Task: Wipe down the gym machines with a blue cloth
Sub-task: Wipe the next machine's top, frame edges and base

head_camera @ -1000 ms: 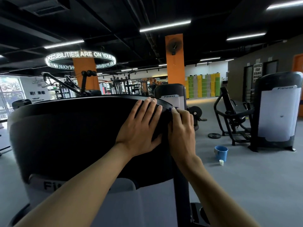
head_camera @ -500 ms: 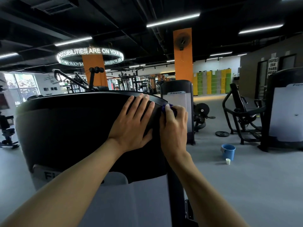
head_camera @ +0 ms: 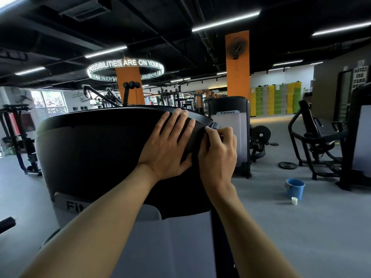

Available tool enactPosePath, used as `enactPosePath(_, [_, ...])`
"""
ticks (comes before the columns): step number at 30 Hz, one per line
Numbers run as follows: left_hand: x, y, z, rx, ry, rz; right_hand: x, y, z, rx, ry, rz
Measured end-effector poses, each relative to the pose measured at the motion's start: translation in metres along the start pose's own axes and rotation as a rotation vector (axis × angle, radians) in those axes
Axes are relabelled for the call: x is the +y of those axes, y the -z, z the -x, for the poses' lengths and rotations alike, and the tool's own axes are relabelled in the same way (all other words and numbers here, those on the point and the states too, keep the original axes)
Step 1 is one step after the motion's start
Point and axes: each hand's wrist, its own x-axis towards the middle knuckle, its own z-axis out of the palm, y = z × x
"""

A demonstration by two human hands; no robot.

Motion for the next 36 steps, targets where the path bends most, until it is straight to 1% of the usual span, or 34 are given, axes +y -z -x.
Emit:
enactPosePath(4, [-0.001, -0.002, 0.002, 0.015, -0.003, 0.001, 0.004, 0.003, 0.019, -0.024, 0.003, -0.025])
enactPosePath(8, [-0.001, -0.002, 0.002, 0.014, -0.007, 0.005, 0.009, 0.012, 0.037, -0.072, 0.053, 0.086])
enactPosePath(10, [0.0, -0.002, 0.002, 0.011, -0.005, 0.003, 0.004, 0.012, 0.027, -0.054, 0.012, 0.068])
enactPosePath(13, [0.001, -0.002, 0.002, 0.005, 0.001, 0.003, -0.007, 0.004, -0.001, -0.025, -0.102, 0.026])
enactPosePath(16, [0.001, -0.002, 0.002, 0.02, -0.001, 0.023, -0.008, -0.003, -0.008, 0.0, -0.12, 0.039])
enactPosePath(19, [0.001, -0.003, 0.002, 0.035, -0.003, 0.035, -0.003, -0.004, 0.011, 0.008, -0.025, 0.04])
enactPosePath(21, [0.001, -0.004, 0.001, 0.041, -0.003, 0.035, 0.002, -0.002, 0.028, -0.023, 0.042, 0.048])
enactPosePath(24, [0.0, -0.004, 0.002, 0.044, -0.005, 0.044, 0.008, 0.005, 0.046, -0.091, 0.083, 0.025])
enactPosePath(26, [0.0, -0.004, 0.002, 0.044, -0.006, 0.05, 0.013, 0.012, 0.046, -0.129, 0.119, 0.022])
enactPosePath(29, [0.0, -0.003, 0.002, 0.034, 0.0, 0.044, 0.02, 0.016, 0.024, -0.141, 0.193, 0.017])
enactPosePath(33, [0.001, -0.002, 0.002, 0.03, -0.004, 0.042, 0.011, 0.008, -0.015, -0.116, 0.121, 0.007])
enactPosePath(36, [0.0, -0.003, 0.002, 0.03, -0.008, 0.041, 0.01, 0.002, -0.013, -0.085, 0.144, 0.038])
